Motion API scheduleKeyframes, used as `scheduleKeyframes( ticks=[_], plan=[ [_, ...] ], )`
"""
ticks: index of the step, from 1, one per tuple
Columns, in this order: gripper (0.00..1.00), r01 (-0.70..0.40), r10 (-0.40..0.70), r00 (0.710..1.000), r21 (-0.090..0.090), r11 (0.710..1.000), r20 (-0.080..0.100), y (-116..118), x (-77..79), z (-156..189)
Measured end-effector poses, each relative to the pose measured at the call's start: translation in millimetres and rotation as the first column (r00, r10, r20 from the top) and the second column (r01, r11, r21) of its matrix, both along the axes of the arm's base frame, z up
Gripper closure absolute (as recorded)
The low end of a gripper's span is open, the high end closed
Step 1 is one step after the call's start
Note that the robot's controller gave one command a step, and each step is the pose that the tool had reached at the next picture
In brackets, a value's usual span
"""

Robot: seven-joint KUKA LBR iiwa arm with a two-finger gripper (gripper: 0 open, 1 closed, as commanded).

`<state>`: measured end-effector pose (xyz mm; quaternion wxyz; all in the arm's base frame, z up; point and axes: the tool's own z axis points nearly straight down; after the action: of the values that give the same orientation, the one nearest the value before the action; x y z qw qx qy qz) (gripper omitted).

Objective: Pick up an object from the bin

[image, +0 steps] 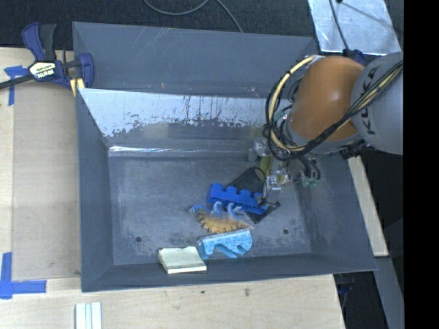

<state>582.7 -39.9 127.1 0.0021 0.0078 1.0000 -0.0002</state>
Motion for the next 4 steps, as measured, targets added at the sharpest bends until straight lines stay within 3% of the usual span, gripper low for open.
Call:
scheduleKeyframes(
  ticks=[1, 2, 4],
  plan=[
    [0.00, -0.031, 0.031, 1.000, 0.000, 1.000, -0.002, 31, -10.5, -27],
    [1.00, -0.141, 0.141, 0.990, -0.001, 0.990, 0.002, 46, -14.1, -48],
    [1.00, -0.142, 0.142, 0.990, 0.000, 0.990, -0.002, 46, -14.5, -45]
  ],
)
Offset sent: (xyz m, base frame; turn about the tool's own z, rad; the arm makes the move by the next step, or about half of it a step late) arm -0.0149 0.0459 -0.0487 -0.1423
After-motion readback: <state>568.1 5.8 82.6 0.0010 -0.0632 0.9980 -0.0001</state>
